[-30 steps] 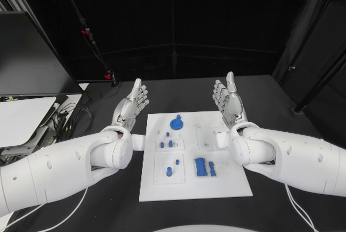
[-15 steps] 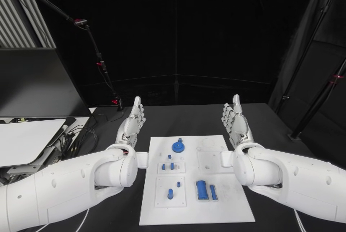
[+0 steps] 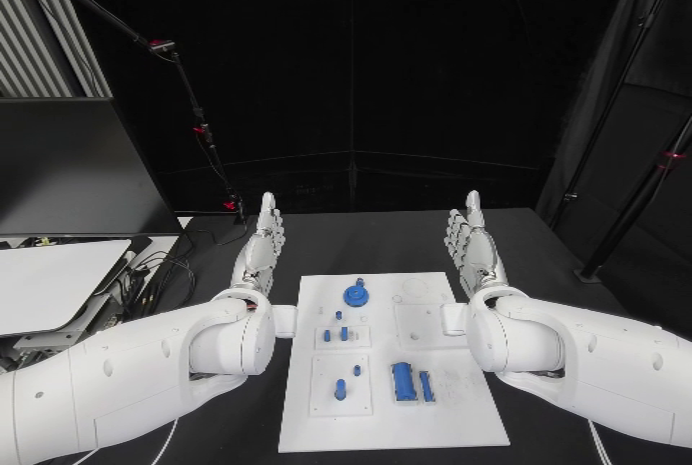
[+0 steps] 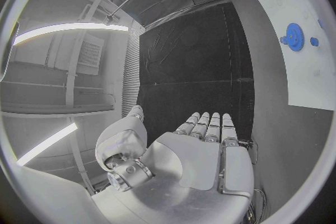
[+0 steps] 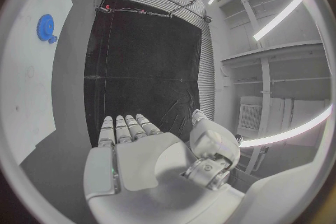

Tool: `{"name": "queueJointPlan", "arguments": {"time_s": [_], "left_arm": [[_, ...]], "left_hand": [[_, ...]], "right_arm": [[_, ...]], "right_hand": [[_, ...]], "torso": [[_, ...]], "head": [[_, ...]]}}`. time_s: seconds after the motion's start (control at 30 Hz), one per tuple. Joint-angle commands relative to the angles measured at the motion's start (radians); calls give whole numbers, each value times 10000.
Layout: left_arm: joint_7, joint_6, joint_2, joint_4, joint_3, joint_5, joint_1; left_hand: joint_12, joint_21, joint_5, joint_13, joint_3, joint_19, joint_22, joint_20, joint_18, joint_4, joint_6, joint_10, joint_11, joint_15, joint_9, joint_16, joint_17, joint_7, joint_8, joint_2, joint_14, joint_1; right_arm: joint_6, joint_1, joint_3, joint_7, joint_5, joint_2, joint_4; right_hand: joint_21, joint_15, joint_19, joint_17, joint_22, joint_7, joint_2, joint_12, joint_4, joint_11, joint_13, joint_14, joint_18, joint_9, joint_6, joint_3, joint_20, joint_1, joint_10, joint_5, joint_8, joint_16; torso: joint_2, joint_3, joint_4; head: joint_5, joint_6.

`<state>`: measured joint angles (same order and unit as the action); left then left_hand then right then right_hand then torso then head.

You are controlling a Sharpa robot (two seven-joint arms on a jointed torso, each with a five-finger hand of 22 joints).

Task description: Assemble the parts on the task board

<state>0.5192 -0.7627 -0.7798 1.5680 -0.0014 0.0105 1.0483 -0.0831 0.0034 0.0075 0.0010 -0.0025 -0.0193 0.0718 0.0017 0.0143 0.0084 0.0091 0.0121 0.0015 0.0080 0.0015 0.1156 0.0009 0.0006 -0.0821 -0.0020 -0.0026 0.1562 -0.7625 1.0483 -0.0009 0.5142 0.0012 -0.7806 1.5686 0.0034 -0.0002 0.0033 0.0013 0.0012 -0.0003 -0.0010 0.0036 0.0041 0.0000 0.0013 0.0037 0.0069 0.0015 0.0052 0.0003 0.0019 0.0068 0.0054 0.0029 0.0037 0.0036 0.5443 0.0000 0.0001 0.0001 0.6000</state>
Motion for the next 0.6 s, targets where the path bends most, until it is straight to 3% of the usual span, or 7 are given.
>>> {"name": "queueJointPlan", "arguments": {"time_s": [0.03,0.1,0.13,0.17,0.2,0.6], "left_arm": [[8,-73,-2,20,14,-105,17],[8,-73,-2,20,14,-105,17],[8,-73,-2,20,14,-105,17],[8,-73,-2,20,14,-105,17],[8,-73,-2,20,14,-105,17],[8,-73,-2,20,14,-105,17]], "left_hand": [[831,-34,-75,-10,25,193,-718,-17,-143,-84,-91,-121,-15,-80,-15,-377,-9,-6,821,20,26,-534],[831,-34,-75,-10,25,193,-718,-17,-143,-84,-91,-121,-15,-80,-15,-446,-9,-6,821,20,26,-601],[831,-34,-75,-10,25,193,-718,-17,-143,-84,-91,-121,-15,-80,-15,-1156,-9,-6,821,20,26,-622],[831,-34,-75,-10,25,193,-718,-17,-143,-84,-91,-121,-15,-80,-15,-1156,-9,-6,821,20,26,-709],[831,-34,-75,-10,25,193,-718,-17,-143,-84,-91,-121,-15,-80,-15,-1156,-9,-6,821,20,26,-1562],[831,-34,-75,-10,25,193,-718,-17,-143,-84,-91,-121,-15,-80,-15,-1156,-9,-6,821,20,26,-1562]], "right_arm": [[-75,17,9,58,-12,6,14],[-75,17,9,58,-12,6,14],[-75,17,9,58,-12,6,14],[-75,17,9,58,-12,6,14],[-75,17,9,58,-12,6,14],[-75,17,9,58,-12,6,14]], "right_hand": [[-34,2,-33,-13,-12,3,10,-36,-41,0,-13,-37,-69,-15,-52,-3,-19,-68,-54,-29,-37,-36],[-34,2,-33,-13,-12,3,10,-36,-41,0,-13,-37,-69,-15,-52,-3,-19,-68,-54,-29,-37,-36],[-34,2,-33,-13,-12,3,10,-36,-41,0,-13,-37,-69,-15,-52,-3,-19,-68,-54,-29,-37,-36],[-34,2,-33,-13,-12,3,10,-36,-41,0,-13,-37,-69,-15,-52,-3,-19,-68,-54,-29,-37,-36],[-34,2,-33,-13,-12,3,10,-36,-41,0,-13,-37,-69,-15,-52,-3,-19,-68,-54,-29,-37,-36],[-34,2,-33,-13,-12,3,10,-36,-41,0,-13,-37,-69,-15,-52,-3,-19,-68,-54,-29,-37,-36]], "torso": [[-1,0,-1],[-1,0,-1],[-1,0,-1],[-1,0,-1],[-1,0,-1],[-1,0,-1]], "head": [[-1,0],[-1,0],[-1,0],[-1,0],[-1,0],[-1,0]]}}
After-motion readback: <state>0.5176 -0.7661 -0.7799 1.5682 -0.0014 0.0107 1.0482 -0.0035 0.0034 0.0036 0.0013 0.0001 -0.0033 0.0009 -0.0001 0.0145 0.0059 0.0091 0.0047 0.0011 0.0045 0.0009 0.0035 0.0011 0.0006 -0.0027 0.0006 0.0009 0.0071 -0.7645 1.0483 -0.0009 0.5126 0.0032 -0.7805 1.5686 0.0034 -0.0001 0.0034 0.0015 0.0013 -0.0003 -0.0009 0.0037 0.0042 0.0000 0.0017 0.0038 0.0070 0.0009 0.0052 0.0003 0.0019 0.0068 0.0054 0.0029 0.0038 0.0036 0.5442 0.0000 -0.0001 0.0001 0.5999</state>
